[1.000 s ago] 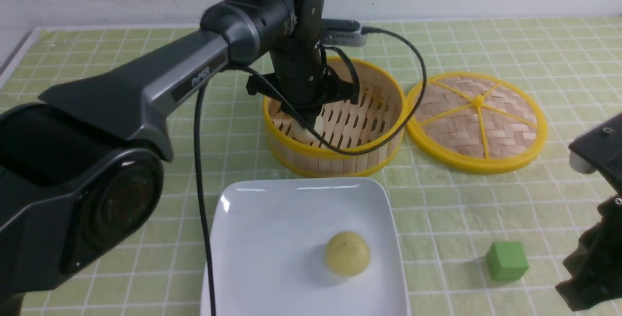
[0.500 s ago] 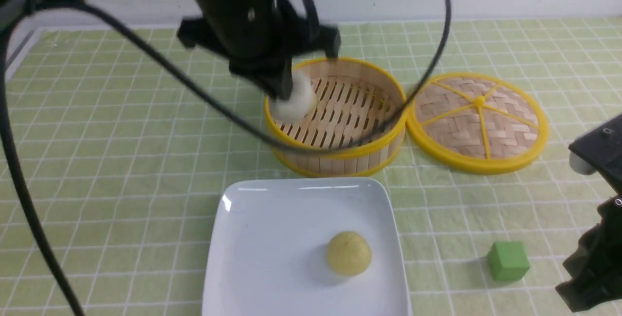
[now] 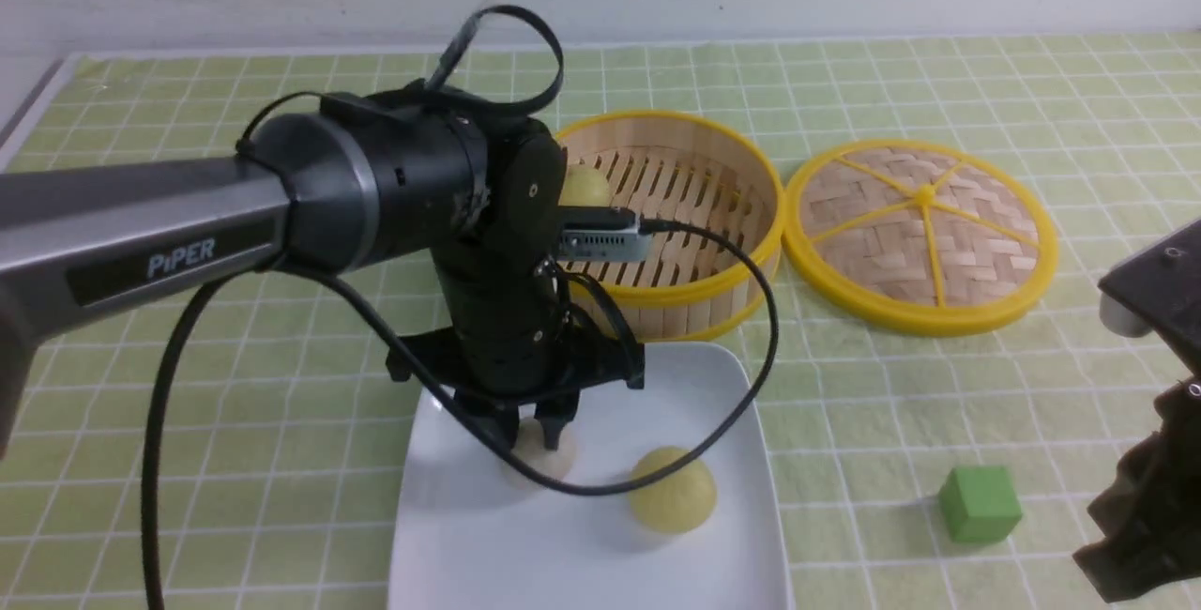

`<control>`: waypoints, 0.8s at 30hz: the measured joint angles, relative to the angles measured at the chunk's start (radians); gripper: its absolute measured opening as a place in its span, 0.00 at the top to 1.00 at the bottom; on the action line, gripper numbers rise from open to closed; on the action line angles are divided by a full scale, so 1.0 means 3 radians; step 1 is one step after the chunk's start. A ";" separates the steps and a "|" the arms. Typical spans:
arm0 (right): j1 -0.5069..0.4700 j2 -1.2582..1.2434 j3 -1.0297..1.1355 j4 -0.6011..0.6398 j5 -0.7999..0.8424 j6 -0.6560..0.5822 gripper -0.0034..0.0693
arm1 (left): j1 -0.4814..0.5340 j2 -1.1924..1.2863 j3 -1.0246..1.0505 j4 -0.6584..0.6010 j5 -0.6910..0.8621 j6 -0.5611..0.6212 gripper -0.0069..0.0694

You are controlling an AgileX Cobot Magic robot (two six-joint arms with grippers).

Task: Put the steamed buns into the plate on the green tablecloth.
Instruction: 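Carry the bun from the bamboo steamer to the plate with the left gripper, then reach into the bamboo steamer and grasp a bun with the left gripper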

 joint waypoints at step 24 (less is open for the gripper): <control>0.0000 0.0000 0.0000 0.0004 0.0000 0.0000 0.89 | 0.0544 0.1368 -0.3162 -0.0198 0.0543 0.0387 0.71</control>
